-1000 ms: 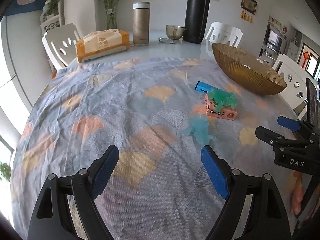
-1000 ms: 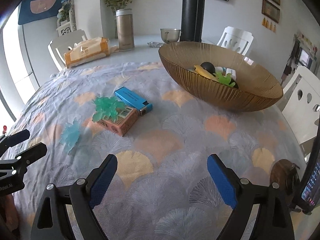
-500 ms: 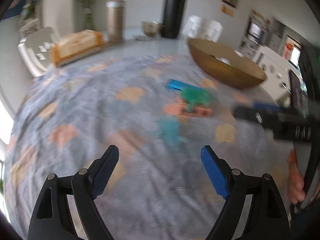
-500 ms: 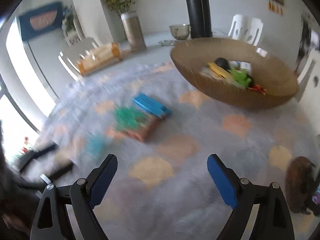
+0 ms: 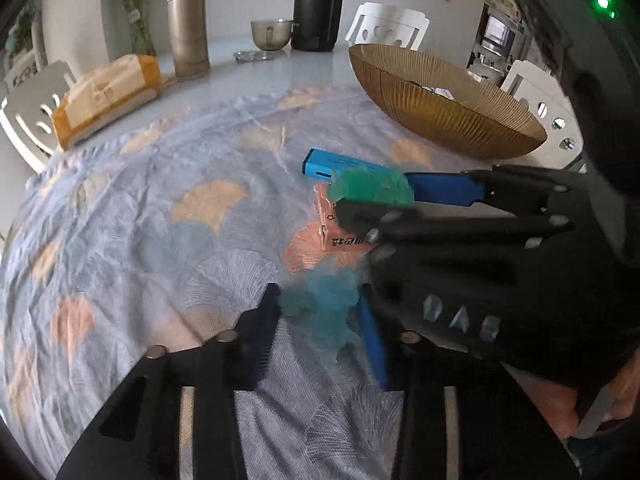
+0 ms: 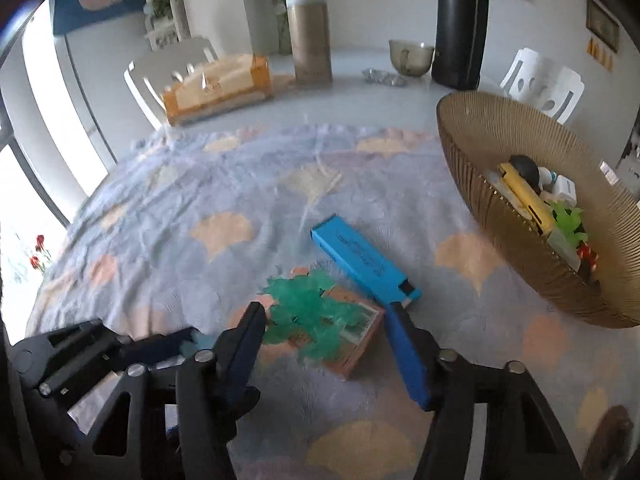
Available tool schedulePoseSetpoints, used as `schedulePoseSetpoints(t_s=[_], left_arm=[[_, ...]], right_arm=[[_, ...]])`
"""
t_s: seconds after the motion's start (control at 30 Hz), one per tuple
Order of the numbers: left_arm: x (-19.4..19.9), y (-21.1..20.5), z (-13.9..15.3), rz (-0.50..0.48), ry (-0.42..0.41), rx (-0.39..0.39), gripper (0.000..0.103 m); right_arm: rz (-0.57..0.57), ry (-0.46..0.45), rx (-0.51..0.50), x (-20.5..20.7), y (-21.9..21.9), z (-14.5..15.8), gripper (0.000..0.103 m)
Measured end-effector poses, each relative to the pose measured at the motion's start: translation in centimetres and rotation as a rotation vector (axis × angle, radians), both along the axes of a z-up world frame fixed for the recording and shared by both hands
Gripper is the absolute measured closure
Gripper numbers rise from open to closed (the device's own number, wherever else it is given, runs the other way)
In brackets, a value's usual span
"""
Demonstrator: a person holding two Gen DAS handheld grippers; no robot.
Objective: Organize rigid objects
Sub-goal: 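Grasp the light-blue translucent figure with the left tool while the right tool grasps the green one, then carry the light-blue figure with the left tool while the right tool carries the green figure over the bowl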
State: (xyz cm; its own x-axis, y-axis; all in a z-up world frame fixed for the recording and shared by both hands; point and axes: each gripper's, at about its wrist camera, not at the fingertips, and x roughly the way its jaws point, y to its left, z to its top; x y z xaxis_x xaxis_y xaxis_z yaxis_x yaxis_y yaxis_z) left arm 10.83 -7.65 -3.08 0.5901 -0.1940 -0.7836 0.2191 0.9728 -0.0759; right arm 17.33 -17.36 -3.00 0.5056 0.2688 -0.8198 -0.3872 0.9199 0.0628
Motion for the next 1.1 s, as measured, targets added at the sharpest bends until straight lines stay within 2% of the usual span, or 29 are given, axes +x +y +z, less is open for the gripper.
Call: schedulePoseSetpoints(t_s=[0.07, 0.23, 0.5, 0.63, 0.73, 0.83, 0.87, 0.9, 0.93, 0.97, 1.1], left_arm=[[-0.3, 0.0, 0.2, -0.007, -0.011, -0.006, 0.069], [-1.6, 0.3, 1.1, -0.007, -0.046, -0.026, 0.069], [-5.2, 2.0, 1.9, 0.046, -0.086, -0.07, 0.069], [-5.9, 2.9, 1.1, 0.062, -0.082, -0.104, 0.069], [-5.9, 3.0, 1.2, 0.079, -0.1, -0.091, 0.069], [-6.0, 2.6, 1.1, 0.077, -0.105, -0.067, 0.069], [-6.0, 2.6, 1.1, 0.076, -0.105, -0.06, 0.069], [-6.1, 2.6, 1.1, 0.076, -0.11, -0.056, 0.069], [-6.2, 2.6, 1.2, 0.077, -0.118, -0.057, 0.069], [-6.3, 2.6, 1.2, 0.078, -0.122, -0.058, 0.069], [-6.4, 2.6, 1.2, 0.077, -0.117, -0.062, 0.069]], right_arm=[[-0.003, -0.012, 0.008, -0.2, -0.2, 0.3, 0.067], [-0.002, -0.007, 0.056, -1.2, -0.8, 1.1, 0.067], [-0.023, -0.036, 0.101, -6.2, -4.1, 3.1, 0.067], [-0.014, -0.017, 0.098, -8.2, -5.9, 1.8, 0.067], [0.012, 0.017, 0.101, -9.0, -6.6, 0.3, 0.067], [0.03, 0.023, 0.063, -9.3, -6.3, -0.5, 0.067], [0.04, 0.015, 0.057, -9.5, -6.2, -0.4, 0.067], [0.056, 0.019, 0.053, -9.6, -5.9, -0.6, 0.061], [0.063, 0.031, 0.048, -9.6, -5.8, -0.9, 0.054], [0.064, 0.036, 0.039, -9.6, -5.7, -1.0, 0.042], [0.056, 0.005, 0.033, -9.9, -5.8, -0.7, 0.042]])
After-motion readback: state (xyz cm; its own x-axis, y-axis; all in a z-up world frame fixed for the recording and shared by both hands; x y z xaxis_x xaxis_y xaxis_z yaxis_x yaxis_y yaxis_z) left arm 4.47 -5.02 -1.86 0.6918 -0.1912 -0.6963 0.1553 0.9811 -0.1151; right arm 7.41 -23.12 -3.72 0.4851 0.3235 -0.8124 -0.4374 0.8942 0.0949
